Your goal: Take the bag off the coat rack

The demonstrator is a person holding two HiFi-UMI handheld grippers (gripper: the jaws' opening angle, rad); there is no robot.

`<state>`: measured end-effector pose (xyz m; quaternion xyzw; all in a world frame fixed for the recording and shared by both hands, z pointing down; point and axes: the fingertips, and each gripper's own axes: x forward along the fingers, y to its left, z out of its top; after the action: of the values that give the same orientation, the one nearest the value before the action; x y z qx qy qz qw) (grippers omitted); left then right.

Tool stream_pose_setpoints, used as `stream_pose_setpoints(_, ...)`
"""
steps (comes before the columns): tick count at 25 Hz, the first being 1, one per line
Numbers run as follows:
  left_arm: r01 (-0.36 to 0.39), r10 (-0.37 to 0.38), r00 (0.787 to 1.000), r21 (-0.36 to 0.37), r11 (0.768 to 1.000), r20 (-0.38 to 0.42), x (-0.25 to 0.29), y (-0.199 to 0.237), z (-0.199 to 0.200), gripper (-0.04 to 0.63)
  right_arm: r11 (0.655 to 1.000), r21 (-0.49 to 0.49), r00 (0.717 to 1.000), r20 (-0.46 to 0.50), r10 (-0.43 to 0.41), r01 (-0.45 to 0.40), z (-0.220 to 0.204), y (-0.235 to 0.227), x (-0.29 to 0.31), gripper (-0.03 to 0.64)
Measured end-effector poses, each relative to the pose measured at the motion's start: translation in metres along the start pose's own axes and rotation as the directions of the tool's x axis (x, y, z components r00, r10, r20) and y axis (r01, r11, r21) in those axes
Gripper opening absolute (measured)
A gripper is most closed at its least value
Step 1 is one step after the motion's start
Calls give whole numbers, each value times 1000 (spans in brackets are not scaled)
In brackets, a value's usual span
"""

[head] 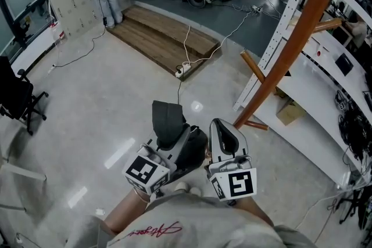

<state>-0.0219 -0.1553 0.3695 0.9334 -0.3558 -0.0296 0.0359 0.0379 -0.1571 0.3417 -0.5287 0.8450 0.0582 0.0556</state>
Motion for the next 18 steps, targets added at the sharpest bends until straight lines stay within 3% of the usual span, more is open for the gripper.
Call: stream_pose_setpoints(18, -1, 0, 1000, 25, 1000, 9, 3, 15, 9, 17, 999, -38, 1000, 0, -10, 10, 1, 0, 7, 17)
